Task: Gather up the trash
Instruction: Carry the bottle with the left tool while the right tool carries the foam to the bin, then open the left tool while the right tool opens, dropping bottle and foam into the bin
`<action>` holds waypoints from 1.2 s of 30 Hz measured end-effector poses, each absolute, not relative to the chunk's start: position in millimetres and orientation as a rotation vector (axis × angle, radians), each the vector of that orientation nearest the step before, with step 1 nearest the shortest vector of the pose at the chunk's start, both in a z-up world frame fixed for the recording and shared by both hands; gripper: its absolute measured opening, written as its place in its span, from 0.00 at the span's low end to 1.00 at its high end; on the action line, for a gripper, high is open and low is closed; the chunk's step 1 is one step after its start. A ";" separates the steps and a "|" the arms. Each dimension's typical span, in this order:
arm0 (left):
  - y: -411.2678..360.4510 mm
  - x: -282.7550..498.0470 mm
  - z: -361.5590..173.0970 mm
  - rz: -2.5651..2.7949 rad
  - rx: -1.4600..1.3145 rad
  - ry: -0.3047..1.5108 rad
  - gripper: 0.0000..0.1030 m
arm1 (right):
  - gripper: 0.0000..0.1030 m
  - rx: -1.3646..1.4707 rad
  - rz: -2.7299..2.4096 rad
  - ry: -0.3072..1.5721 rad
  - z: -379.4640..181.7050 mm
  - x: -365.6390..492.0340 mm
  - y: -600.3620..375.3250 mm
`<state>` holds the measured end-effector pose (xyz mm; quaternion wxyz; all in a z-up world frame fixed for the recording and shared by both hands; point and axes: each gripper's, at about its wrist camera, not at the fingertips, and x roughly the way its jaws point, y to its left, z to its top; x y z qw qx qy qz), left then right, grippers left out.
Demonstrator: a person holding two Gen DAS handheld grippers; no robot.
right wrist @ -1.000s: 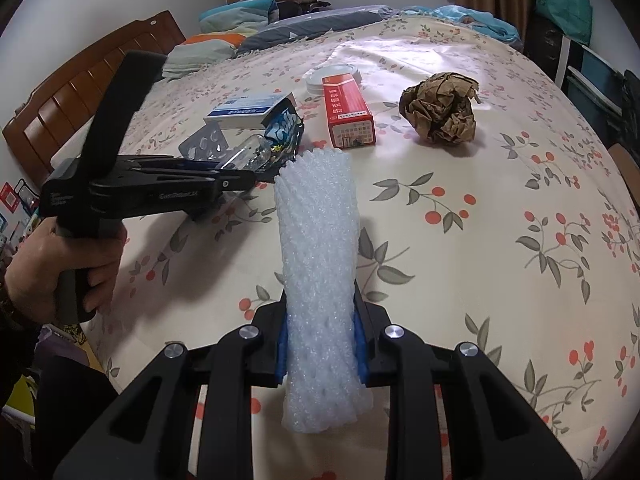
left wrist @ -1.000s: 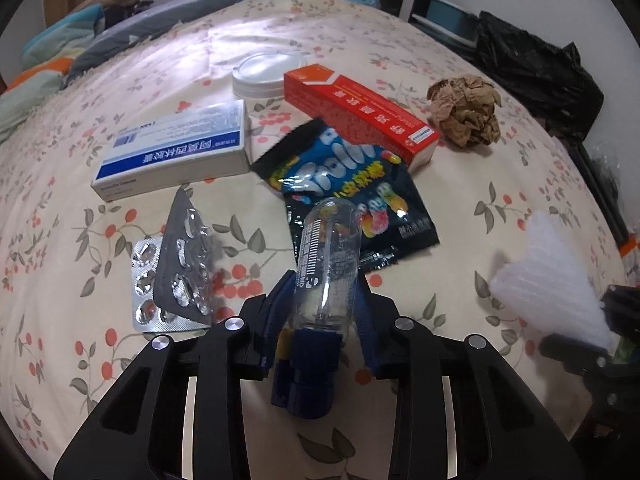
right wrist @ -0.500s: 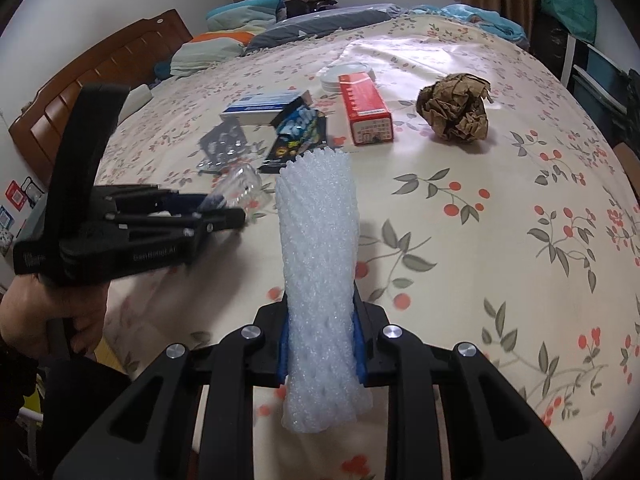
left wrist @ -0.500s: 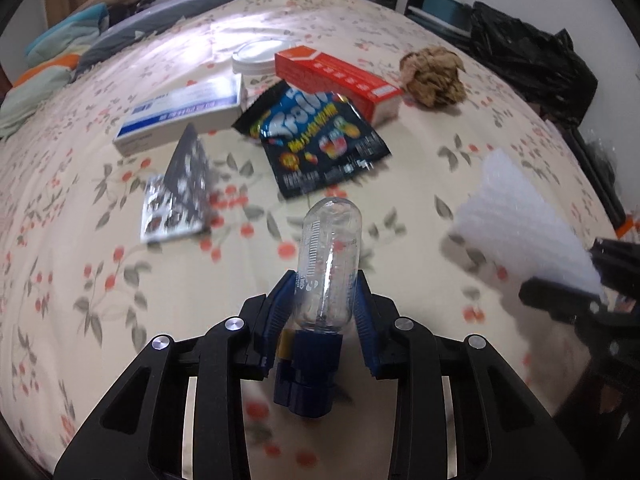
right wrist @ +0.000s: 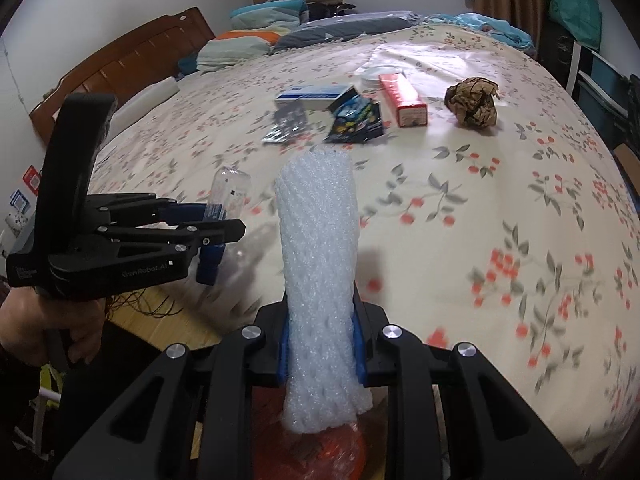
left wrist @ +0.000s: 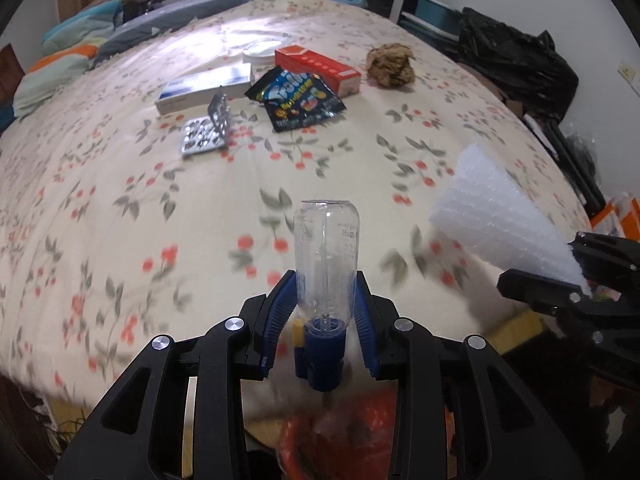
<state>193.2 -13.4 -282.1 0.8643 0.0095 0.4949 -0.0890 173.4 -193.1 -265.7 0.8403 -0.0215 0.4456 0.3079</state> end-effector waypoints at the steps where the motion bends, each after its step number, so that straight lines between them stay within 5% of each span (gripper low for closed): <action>1: -13.7 184.9 -280.1 -0.188 0.020 1.037 0.31 | 0.22 -0.047 0.655 0.943 -265.1 166.0 -193.3; 17: -26.5 60.8 -331.7 -0.223 -0.003 1.192 0.32 | 0.22 -0.091 0.713 1.079 -315.7 58.2 -195.7; 36: -32.9 55.3 -474.0 -0.226 0.017 1.550 0.32 | 0.22 -0.209 0.711 1.424 -452.8 42.5 -168.3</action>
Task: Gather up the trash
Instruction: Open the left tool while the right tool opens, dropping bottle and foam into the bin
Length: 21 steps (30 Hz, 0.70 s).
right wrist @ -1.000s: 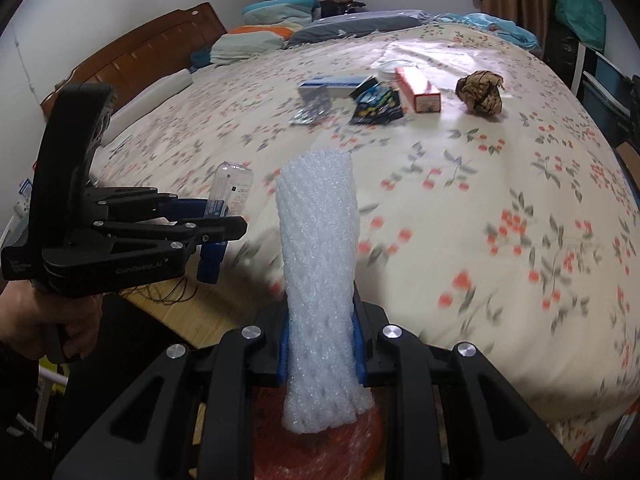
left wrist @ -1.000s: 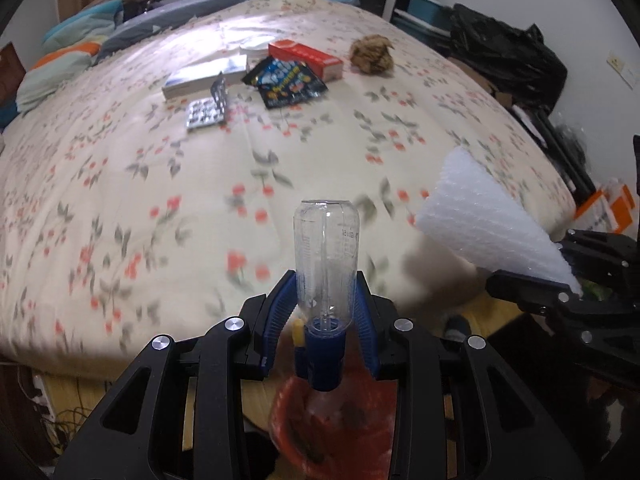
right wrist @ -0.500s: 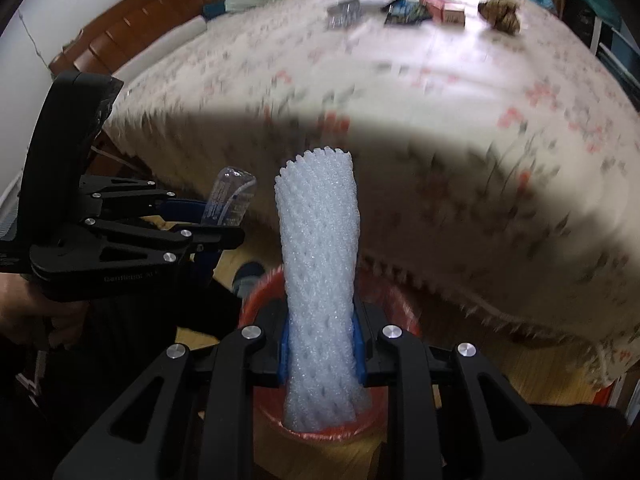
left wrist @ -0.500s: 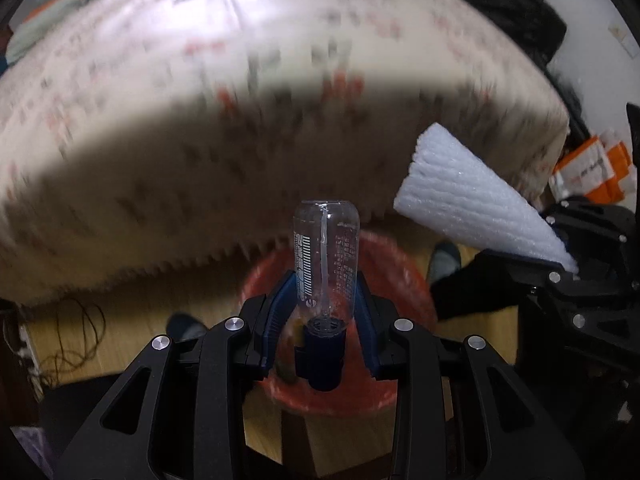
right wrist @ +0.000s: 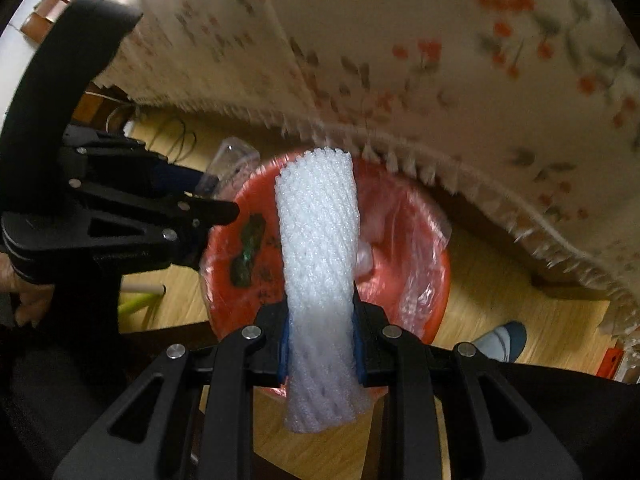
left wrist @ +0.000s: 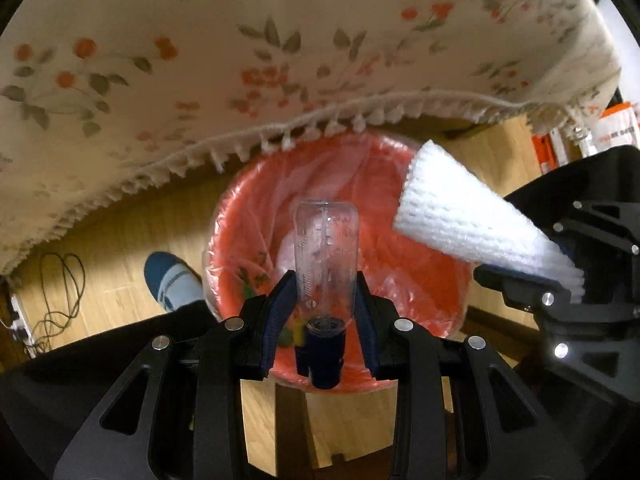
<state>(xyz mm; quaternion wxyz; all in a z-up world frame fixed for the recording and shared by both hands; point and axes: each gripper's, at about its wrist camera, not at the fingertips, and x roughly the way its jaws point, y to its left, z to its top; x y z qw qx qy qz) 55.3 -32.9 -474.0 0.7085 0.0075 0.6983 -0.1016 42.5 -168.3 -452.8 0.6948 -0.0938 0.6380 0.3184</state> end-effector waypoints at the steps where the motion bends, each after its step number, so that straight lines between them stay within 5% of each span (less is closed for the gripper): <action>1: -34.2 55.8 -477.6 -0.223 0.022 1.558 0.32 | 0.22 -0.210 0.710 1.432 -455.4 42.5 -167.8; 21: -30.6 64.0 -485.9 -0.192 -0.005 1.569 0.33 | 0.22 -0.241 0.738 1.536 -492.0 44.7 -154.2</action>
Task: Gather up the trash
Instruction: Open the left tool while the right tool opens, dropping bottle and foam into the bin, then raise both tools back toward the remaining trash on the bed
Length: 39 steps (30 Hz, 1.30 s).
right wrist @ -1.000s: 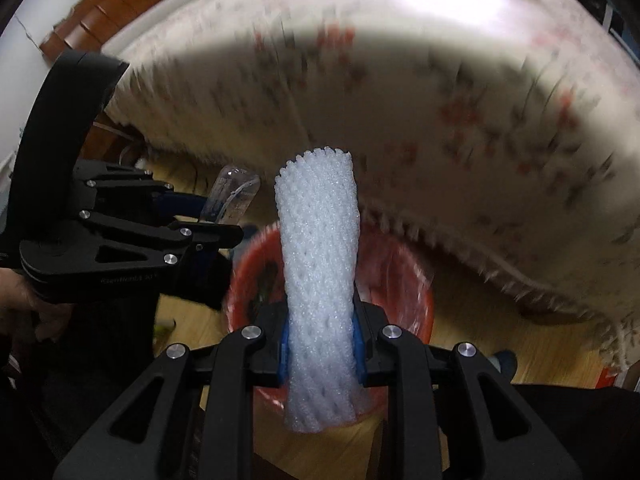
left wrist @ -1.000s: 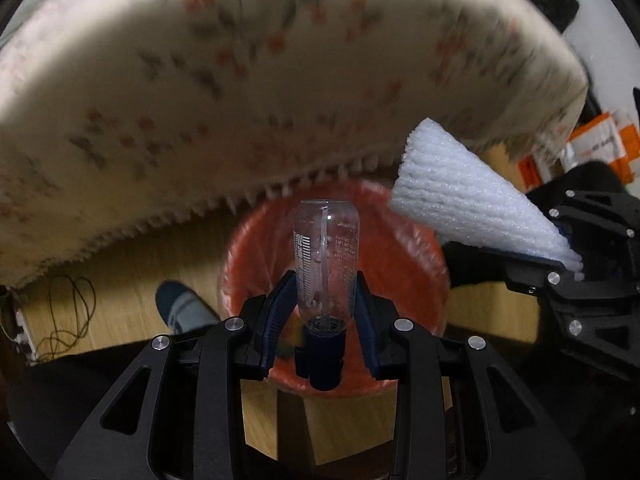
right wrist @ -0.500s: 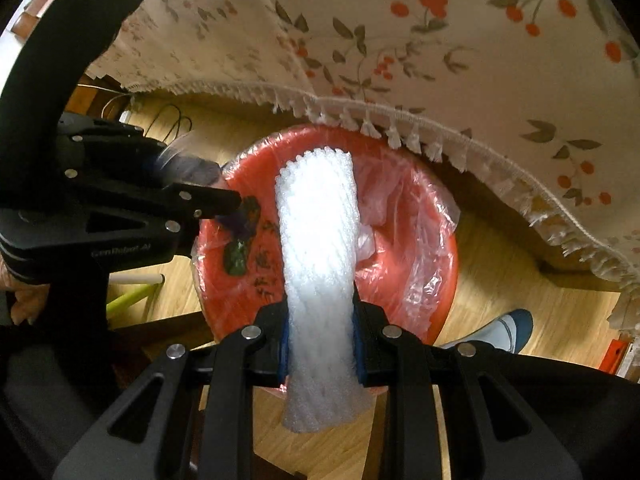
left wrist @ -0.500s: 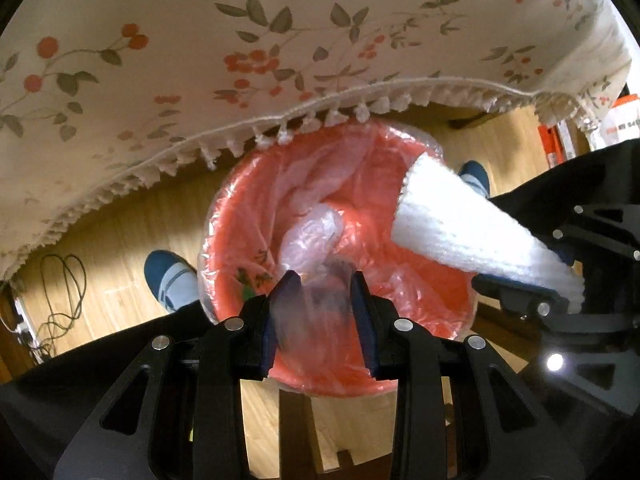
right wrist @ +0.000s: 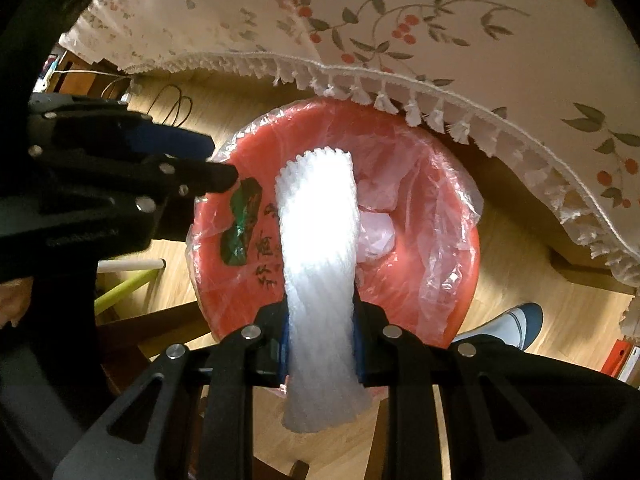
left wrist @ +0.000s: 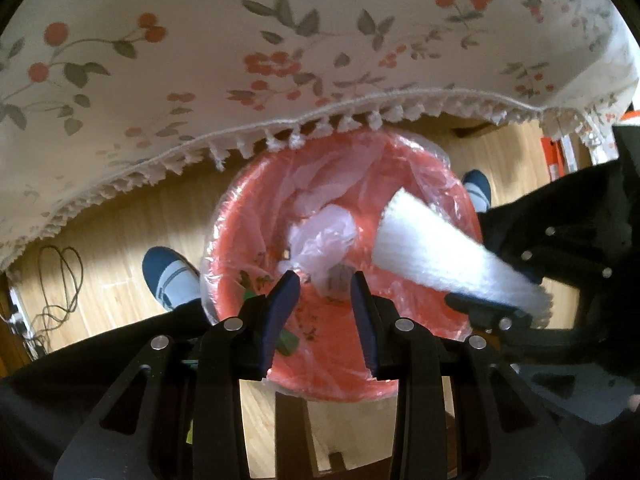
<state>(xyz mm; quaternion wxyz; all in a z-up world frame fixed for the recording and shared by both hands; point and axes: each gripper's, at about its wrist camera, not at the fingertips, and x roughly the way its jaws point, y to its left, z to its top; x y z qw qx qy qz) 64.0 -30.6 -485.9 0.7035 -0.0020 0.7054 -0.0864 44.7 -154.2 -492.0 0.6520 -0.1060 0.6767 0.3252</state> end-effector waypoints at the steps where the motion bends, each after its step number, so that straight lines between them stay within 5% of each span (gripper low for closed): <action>1: -29.0 63.9 -484.7 -0.183 -0.010 1.563 0.34 | 0.22 -0.242 0.740 1.537 -492.2 44.6 -153.1; 11: -8.6 65.8 -474.9 -0.090 -0.091 1.511 0.49 | 0.26 -0.252 0.759 1.556 -503.5 45.1 -140.1; 23: 0.6 66.2 -470.0 -0.068 -0.115 1.483 0.57 | 0.72 -0.281 0.750 1.529 -499.3 40.2 -132.7; 32: 3.6 65.9 -458.0 -0.057 -0.130 1.445 0.62 | 0.93 -0.266 0.674 1.427 -465.5 46.6 -142.4; 39: 0.3 64.7 -417.4 -0.062 -0.100 1.336 0.66 | 0.95 -0.246 0.612 1.289 -415.0 49.1 -156.2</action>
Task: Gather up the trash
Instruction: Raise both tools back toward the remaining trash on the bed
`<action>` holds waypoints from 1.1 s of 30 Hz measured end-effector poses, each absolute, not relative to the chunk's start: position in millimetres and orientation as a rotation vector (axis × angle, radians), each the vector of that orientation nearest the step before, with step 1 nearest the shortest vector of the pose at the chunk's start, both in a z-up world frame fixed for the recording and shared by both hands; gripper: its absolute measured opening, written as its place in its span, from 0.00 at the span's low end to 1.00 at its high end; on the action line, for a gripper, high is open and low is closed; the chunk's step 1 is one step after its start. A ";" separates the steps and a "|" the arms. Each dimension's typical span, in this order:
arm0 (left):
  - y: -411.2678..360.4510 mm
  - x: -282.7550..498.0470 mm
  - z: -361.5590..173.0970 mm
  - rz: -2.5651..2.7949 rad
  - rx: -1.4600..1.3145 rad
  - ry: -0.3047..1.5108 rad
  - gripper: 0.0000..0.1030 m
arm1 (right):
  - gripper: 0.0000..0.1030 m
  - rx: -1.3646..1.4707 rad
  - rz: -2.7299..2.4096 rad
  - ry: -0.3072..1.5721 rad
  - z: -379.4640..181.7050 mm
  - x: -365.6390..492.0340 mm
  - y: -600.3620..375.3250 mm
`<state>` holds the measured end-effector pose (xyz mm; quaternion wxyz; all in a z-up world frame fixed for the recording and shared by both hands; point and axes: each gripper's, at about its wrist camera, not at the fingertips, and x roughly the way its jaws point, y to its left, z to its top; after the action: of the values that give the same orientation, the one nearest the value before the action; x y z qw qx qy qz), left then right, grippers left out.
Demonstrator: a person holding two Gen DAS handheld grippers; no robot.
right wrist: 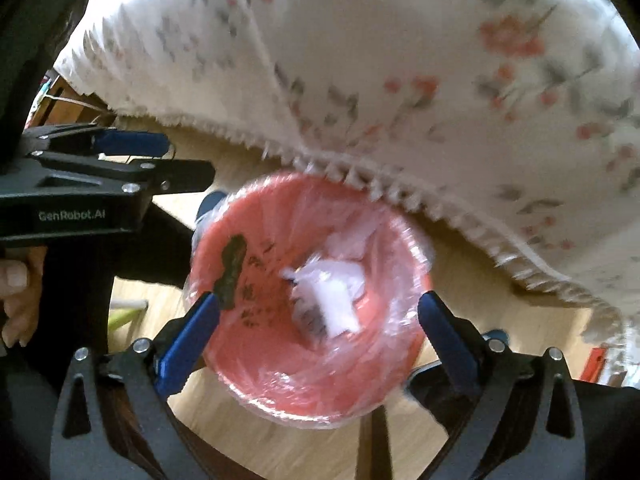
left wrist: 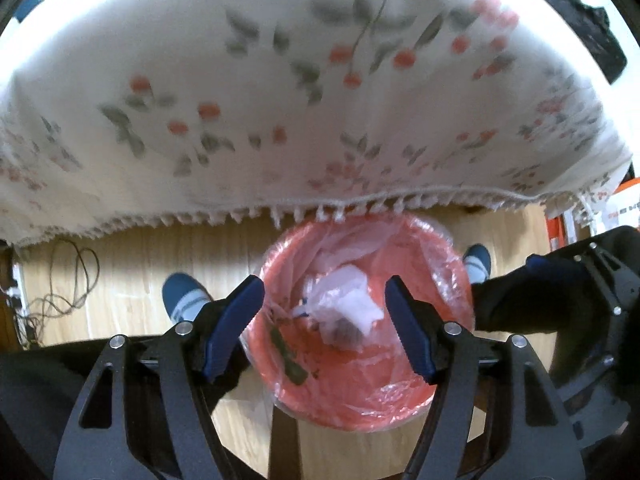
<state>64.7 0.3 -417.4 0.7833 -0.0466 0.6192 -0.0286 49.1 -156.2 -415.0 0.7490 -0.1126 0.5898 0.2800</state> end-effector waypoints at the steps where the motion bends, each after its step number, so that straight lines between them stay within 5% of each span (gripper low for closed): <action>1: 0.3 64.9 -411.7 -0.064 -0.096 1.322 0.66 | 0.95 -0.244 0.598 1.259 -404.9 49.5 -159.5; 10: 10.1 71.9 -333.6 -0.029 -0.079 1.135 0.81 | 0.95 -0.171 0.550 1.030 -328.4 64.2 -191.2; 18: 23.1 115.1 -277.5 0.010 -0.049 1.051 0.82 | 0.95 -0.137 0.517 0.883 -268.2 105.5 -210.7; 21: 28.4 138.3 -263.6 0.009 -0.033 1.031 0.84 | 0.95 -0.128 0.512 0.868 -255.8 132.3 -211.6; 22: 30.9 144.4 -259.7 0.008 -0.039 1.017 0.94 | 0.95 -0.121 0.511 0.872 -254.7 140.7 -210.5; 33: 50.9 261.7 -258.6 0.031 -0.065 0.936 0.94 | 0.95 -0.107 0.511 0.845 -251.4 238.8 -185.1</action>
<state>261.7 50.9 -258.6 0.8919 -0.0313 0.4510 0.0150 238.8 -185.1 -251.4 0.8793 -0.0514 0.4051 0.2451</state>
